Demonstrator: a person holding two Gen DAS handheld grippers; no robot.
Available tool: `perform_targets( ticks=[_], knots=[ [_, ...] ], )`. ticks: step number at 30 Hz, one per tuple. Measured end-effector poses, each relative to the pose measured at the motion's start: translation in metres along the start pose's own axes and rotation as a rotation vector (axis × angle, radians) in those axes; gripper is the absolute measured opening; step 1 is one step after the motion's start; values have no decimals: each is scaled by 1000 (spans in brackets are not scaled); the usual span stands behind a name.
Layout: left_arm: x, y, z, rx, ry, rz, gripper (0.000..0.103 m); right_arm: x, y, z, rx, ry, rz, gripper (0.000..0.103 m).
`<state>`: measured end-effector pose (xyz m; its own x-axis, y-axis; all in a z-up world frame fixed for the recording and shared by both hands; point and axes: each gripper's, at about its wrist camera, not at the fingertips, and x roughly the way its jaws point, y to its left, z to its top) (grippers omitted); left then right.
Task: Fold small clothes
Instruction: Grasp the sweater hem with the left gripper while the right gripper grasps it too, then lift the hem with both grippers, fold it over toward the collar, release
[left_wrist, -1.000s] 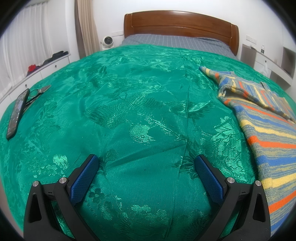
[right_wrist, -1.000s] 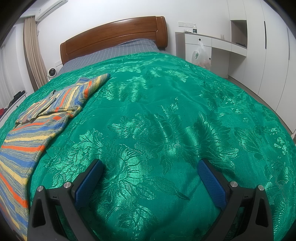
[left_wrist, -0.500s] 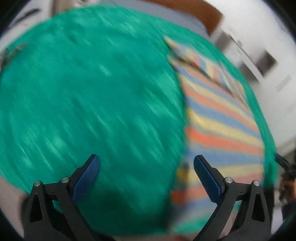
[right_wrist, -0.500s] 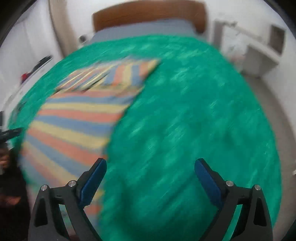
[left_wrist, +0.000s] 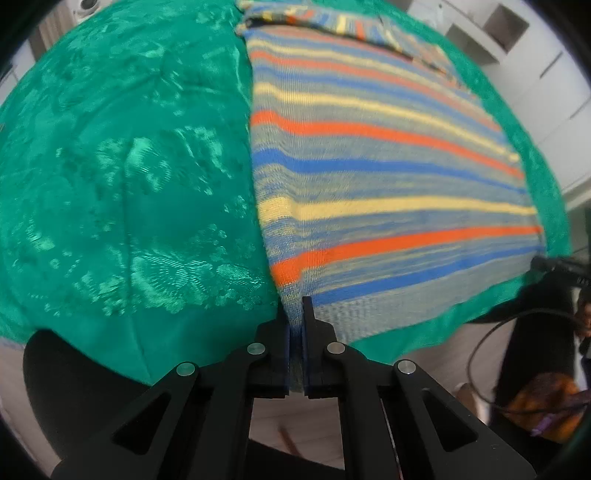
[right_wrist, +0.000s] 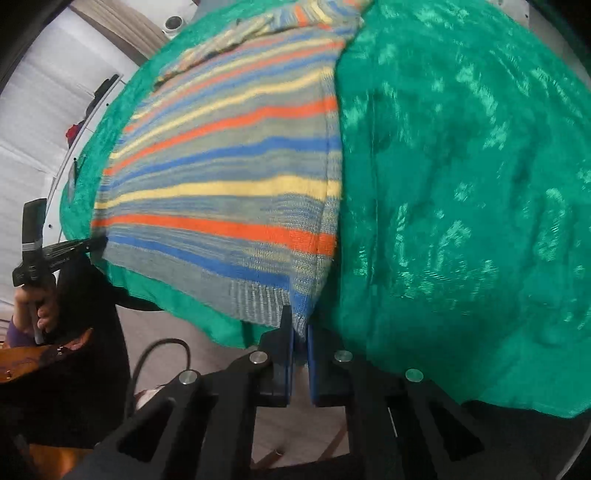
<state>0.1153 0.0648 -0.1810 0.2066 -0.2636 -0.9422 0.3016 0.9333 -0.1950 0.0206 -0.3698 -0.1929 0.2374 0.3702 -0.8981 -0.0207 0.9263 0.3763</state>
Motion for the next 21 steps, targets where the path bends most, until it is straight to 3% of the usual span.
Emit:
perform_targets(
  ticks=[5,9,13,15,20,21],
  knots=[
    [-38,6,14,-9,-35,-111,2,-40,3,13,51,-80,145,6],
    [-62,15,51,-63,-156,-211,2,-69,-8,52,78,-207,228,6],
    [-63,32,128,-127,-313,-235,2,-74,-22,126,36,-342,144,6],
    [-52,40,170,-165,-348,-235,2,-70,-34,162,36,-383,114,6],
    [1,56,278,-270,-343,-198,2,-37,-66,272,84,-430,79,6],
    [2,61,285,-281,-336,-195,2,-32,-73,292,93,-432,66,6]
  ],
)
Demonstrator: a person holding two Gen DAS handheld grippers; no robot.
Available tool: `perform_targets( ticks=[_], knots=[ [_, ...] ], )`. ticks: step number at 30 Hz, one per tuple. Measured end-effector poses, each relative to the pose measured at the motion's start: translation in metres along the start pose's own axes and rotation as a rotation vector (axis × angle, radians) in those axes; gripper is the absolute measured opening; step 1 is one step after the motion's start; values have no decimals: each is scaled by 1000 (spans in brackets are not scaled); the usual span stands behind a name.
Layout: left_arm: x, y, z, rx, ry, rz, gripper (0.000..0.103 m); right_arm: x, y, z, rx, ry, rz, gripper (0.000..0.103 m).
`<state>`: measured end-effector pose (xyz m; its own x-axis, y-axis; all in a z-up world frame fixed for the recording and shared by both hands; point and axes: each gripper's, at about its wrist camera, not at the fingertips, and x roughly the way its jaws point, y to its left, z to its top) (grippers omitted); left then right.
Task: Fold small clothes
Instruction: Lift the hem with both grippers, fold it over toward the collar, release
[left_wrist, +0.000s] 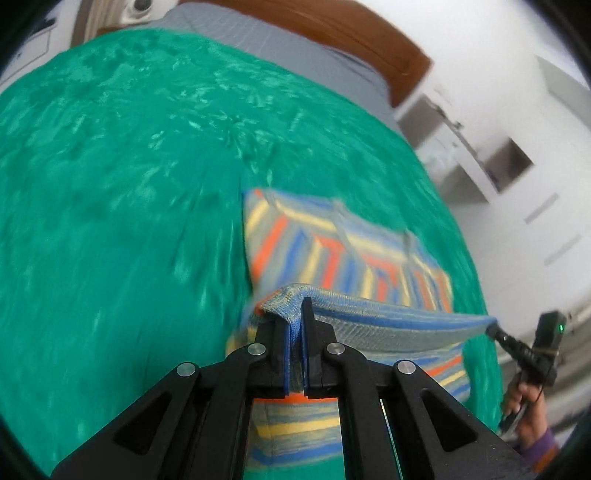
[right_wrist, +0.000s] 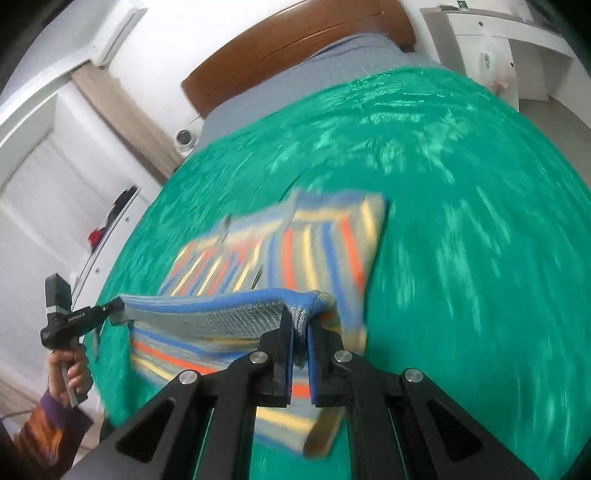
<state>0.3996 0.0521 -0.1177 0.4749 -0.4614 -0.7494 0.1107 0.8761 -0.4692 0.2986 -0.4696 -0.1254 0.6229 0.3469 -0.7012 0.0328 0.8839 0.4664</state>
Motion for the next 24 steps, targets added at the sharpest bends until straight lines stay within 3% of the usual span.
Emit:
perform_targets(
  ticks=[4,8,11,12,13,15,17,20,24],
  knots=[
    [57,0,40,-19,42,63,2,54,-24,48,34,22,-51,6],
    [95,-2,60,-13,51,100,3,92,-47,66,116,29,-54,6],
    [112,7,71,-74,77,116,9,109,-64,68,197,35,-25,8],
    [111,13,74,-111,78,101,14,108,-68,69,224,17,-15,16],
    [102,22,77,-164,57,66,20,102,-71,70,233,-8,-13,34],
    [74,31,77,-195,-29,89,70,82,-74,74,227,-69,-25,50],
    [49,33,75,-162,-107,127,76,70,-72,79,192,-57,-26,50],
    [28,19,65,-26,-77,79,76,72,-47,82,67,90,24,50],
    [47,-16,35,161,119,-17,78,132,-18,79,13,390,112,50]
  ],
)
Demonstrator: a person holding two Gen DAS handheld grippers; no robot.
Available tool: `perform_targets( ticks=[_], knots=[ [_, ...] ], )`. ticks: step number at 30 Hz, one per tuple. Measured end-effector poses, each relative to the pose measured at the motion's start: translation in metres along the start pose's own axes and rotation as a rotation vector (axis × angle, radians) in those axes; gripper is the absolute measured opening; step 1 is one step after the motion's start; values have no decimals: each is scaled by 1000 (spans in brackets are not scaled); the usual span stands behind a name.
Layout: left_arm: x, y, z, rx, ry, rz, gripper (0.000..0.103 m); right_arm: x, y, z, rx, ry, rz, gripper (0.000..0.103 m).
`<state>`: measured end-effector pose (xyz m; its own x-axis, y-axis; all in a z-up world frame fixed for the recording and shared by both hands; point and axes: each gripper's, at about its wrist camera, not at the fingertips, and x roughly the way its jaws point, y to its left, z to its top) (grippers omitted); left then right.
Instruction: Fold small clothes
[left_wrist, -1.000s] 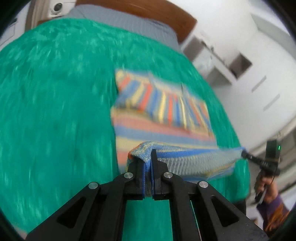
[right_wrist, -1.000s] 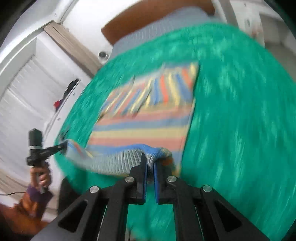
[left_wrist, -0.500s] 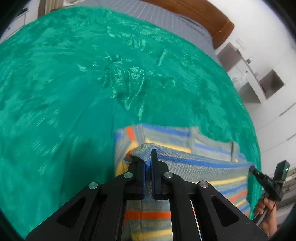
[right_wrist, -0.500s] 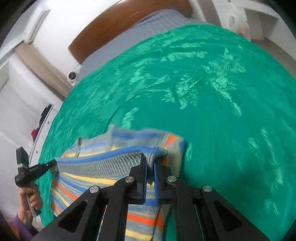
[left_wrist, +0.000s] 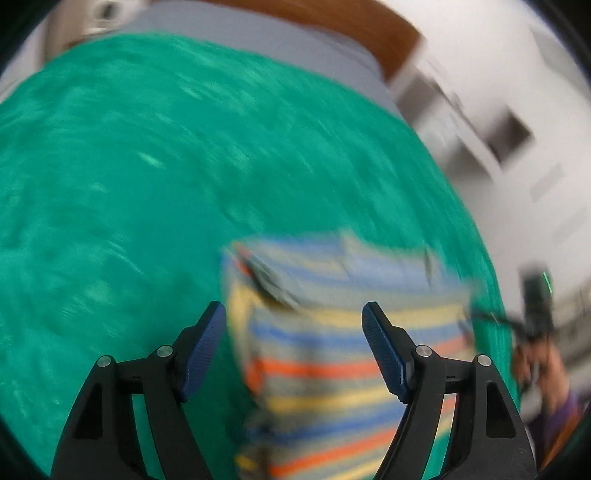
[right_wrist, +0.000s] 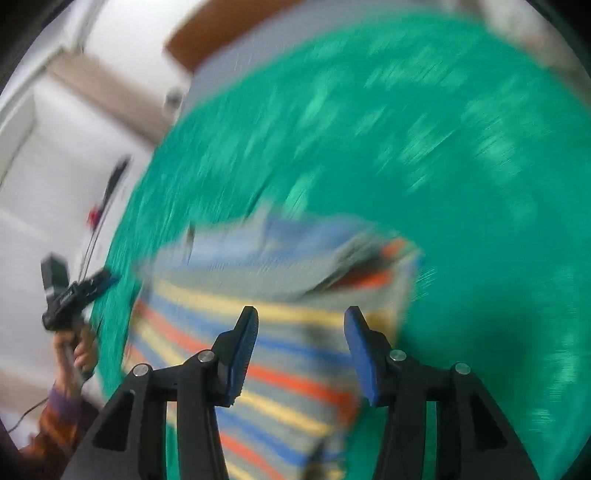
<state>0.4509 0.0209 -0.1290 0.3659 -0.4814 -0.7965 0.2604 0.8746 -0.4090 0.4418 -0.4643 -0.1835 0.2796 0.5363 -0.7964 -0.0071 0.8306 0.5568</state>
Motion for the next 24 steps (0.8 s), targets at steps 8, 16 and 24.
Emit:
perform_targets(
  ticks=[8,16,24],
  knots=[
    [26,-27,-19,25,63,-60,81,-10,20,46,83,-445,48,50],
    [54,6,19,-105,-53,152,81,-5,47,-61,-255,-102,-10,56],
    [-19,35,-27,-176,-119,135,84,-62,9,-170,-223,-199,-154,57]
  ],
)
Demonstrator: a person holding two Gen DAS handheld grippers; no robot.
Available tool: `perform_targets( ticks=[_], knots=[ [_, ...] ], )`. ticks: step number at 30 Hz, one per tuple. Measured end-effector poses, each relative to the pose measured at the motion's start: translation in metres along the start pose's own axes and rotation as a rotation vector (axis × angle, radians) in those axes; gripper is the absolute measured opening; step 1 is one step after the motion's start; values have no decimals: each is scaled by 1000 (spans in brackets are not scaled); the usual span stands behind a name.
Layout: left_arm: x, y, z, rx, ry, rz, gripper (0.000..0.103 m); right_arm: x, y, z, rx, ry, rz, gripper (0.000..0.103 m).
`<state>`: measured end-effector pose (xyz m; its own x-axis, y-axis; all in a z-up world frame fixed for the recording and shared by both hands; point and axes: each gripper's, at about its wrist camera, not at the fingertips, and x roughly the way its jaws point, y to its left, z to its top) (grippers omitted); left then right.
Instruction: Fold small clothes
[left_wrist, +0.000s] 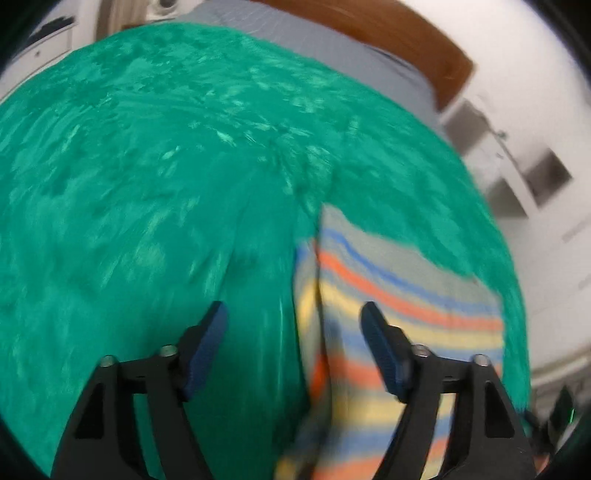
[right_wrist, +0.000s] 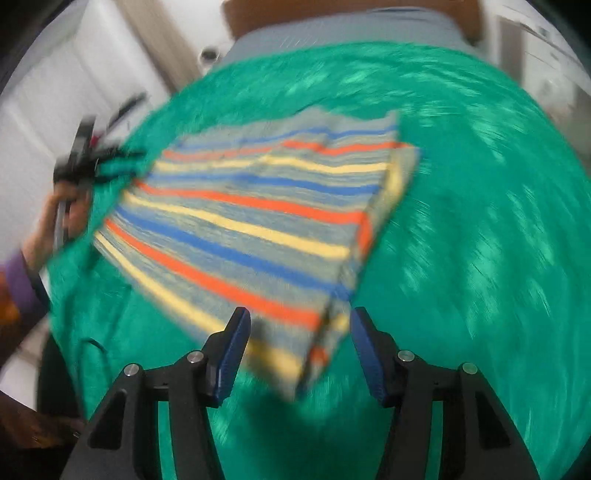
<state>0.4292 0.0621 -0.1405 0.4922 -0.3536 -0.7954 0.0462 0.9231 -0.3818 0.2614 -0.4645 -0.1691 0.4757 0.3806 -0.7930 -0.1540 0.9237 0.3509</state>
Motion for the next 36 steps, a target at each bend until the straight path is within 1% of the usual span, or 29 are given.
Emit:
perform_targets(
  ticks=[1,2,3,4,5,6,7,8,9,10,11,12,14,16,17,19,20,21,22,24,25,29,32,35,36],
  knots=[
    [-10,-1,-17,25,12,-27,86,-7,-2,-5,30,-20,13,60],
    [-14,-4,-35,48,41,-45,86,-11,-5,-10,59,-29,25,62],
    [-12,-10,-44,64,65,-44,85,-10,-6,-13,78,-27,29,63],
    [-10,-15,-60,92,102,-30,84,-4,-7,-18,99,-16,31,63],
    [-9,-19,-72,116,124,-6,74,2,-7,-21,115,-4,33,63],
    [-4,-25,-83,147,145,29,55,3,-9,-20,127,4,41,62],
    [-1,-31,-94,185,155,73,45,10,-8,-22,145,27,58,52],
    [-1,-34,-100,205,146,94,28,18,-6,-20,155,45,51,37],
    [-3,-37,-104,213,139,106,12,26,-7,-17,168,55,24,9],
    [-5,-39,-106,207,145,119,9,26,-9,-20,193,62,14,9],
    [-5,-38,-105,201,148,122,7,26,-11,-23,221,70,13,9],
    [-7,-39,-104,203,148,125,6,26,-13,-26,234,76,5,8],
    [-6,-43,-109,244,152,159,6,24,-13,-30,237,78,-14,8],
    [3,-43,-104,268,146,179,6,28,-14,-30,253,76,-19,8],
    [3,-41,-104,272,140,183,7,31,-16,-28,257,73,-20,8],
    [1,-42,-103,261,125,195,10,29,-13,-27,250,58,-31,9],
    [-4,-42,-103,253,120,207,18,25,-12,-28,248,45,-32,10],
    [-10,-43,-104,248,113,217,21,19,-11,-29,252,33,-32,19],
    [-19,-45,-107,250,93,228,25,15,-11,-33,257,23,-33,31],
    [-33,-50,-109,267,53,249,52,4,-11,-39,260,0,-32,42],
    [-43,-55,-112,279,23,265,55,-4,-11,-44,254,-13,-39,43],
    [-59,-64,-117,310,-15,282,56,-22,-14,-58,236,-29,-72,44],
    [-68,-76,-120,346,-42,296,56,-30,-17,-66,239,-33,-86,46],
    [-71,-88,-120,388,-60,308,58,-34,-19,-73,249,-44,-96,55],
    [-73,-92,-121,404,-65,312,59,-34,-19,-74,253,-47,-97,61]
  ],
)
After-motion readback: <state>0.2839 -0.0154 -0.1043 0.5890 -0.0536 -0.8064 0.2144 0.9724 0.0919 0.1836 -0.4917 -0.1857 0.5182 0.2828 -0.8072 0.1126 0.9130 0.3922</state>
